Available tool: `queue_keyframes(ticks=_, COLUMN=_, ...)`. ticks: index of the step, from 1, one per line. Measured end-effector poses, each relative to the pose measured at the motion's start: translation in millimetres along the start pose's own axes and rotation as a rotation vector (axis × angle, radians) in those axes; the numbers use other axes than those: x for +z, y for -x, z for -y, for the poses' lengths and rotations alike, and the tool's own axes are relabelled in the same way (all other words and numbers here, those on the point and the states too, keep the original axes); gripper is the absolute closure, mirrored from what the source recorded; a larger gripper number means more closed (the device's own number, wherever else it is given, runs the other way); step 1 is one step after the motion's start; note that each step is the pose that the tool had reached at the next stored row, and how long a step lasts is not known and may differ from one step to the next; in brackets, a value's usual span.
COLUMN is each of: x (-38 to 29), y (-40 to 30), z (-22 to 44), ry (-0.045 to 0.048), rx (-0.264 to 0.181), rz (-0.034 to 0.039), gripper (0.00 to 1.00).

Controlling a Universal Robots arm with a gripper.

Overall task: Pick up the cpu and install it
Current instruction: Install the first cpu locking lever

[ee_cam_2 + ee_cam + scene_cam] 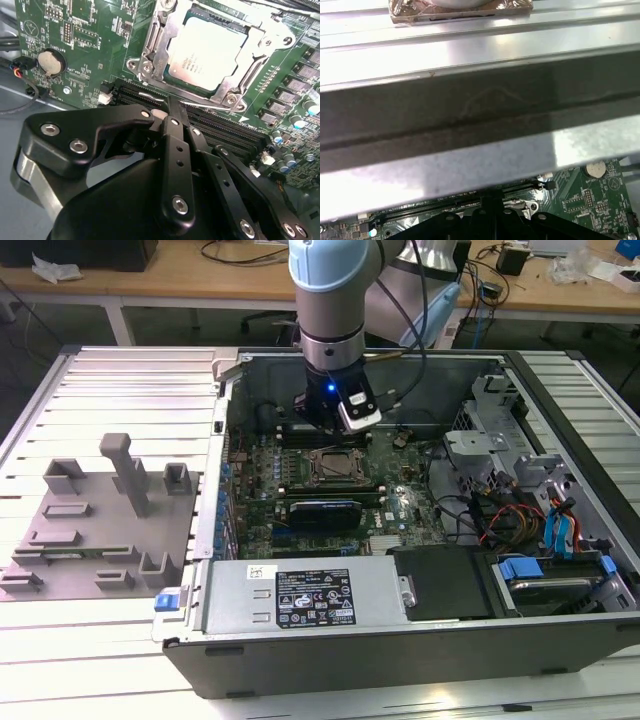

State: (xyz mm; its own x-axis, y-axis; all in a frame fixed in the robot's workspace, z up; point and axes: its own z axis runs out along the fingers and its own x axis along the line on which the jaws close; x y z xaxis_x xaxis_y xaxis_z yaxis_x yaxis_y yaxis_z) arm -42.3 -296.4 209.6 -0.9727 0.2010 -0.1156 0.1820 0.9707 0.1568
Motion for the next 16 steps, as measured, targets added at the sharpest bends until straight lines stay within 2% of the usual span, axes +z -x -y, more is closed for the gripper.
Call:
queue_keyframes(ticks=4, x=0.0, y=0.0, z=0.0, ry=-0.0015, rx=0.004, rz=0.0008, gripper=0.89)
queue_keyframes(ticks=6, x=0.3, y=-0.1, z=-0.1, ry=-0.01, rx=0.019, rz=0.0047, gripper=0.89)
queue_keyframes(ticks=9, x=0.6, y=-0.2, z=-0.4, ry=-0.0171, rx=0.039, rz=0.0087, gripper=0.89)
queue_keyframes(ticks=16, x=1.1, y=-0.7, z=-2.7, ry=-0.0189, rx=0.049, rz=0.0104, gripper=0.89)
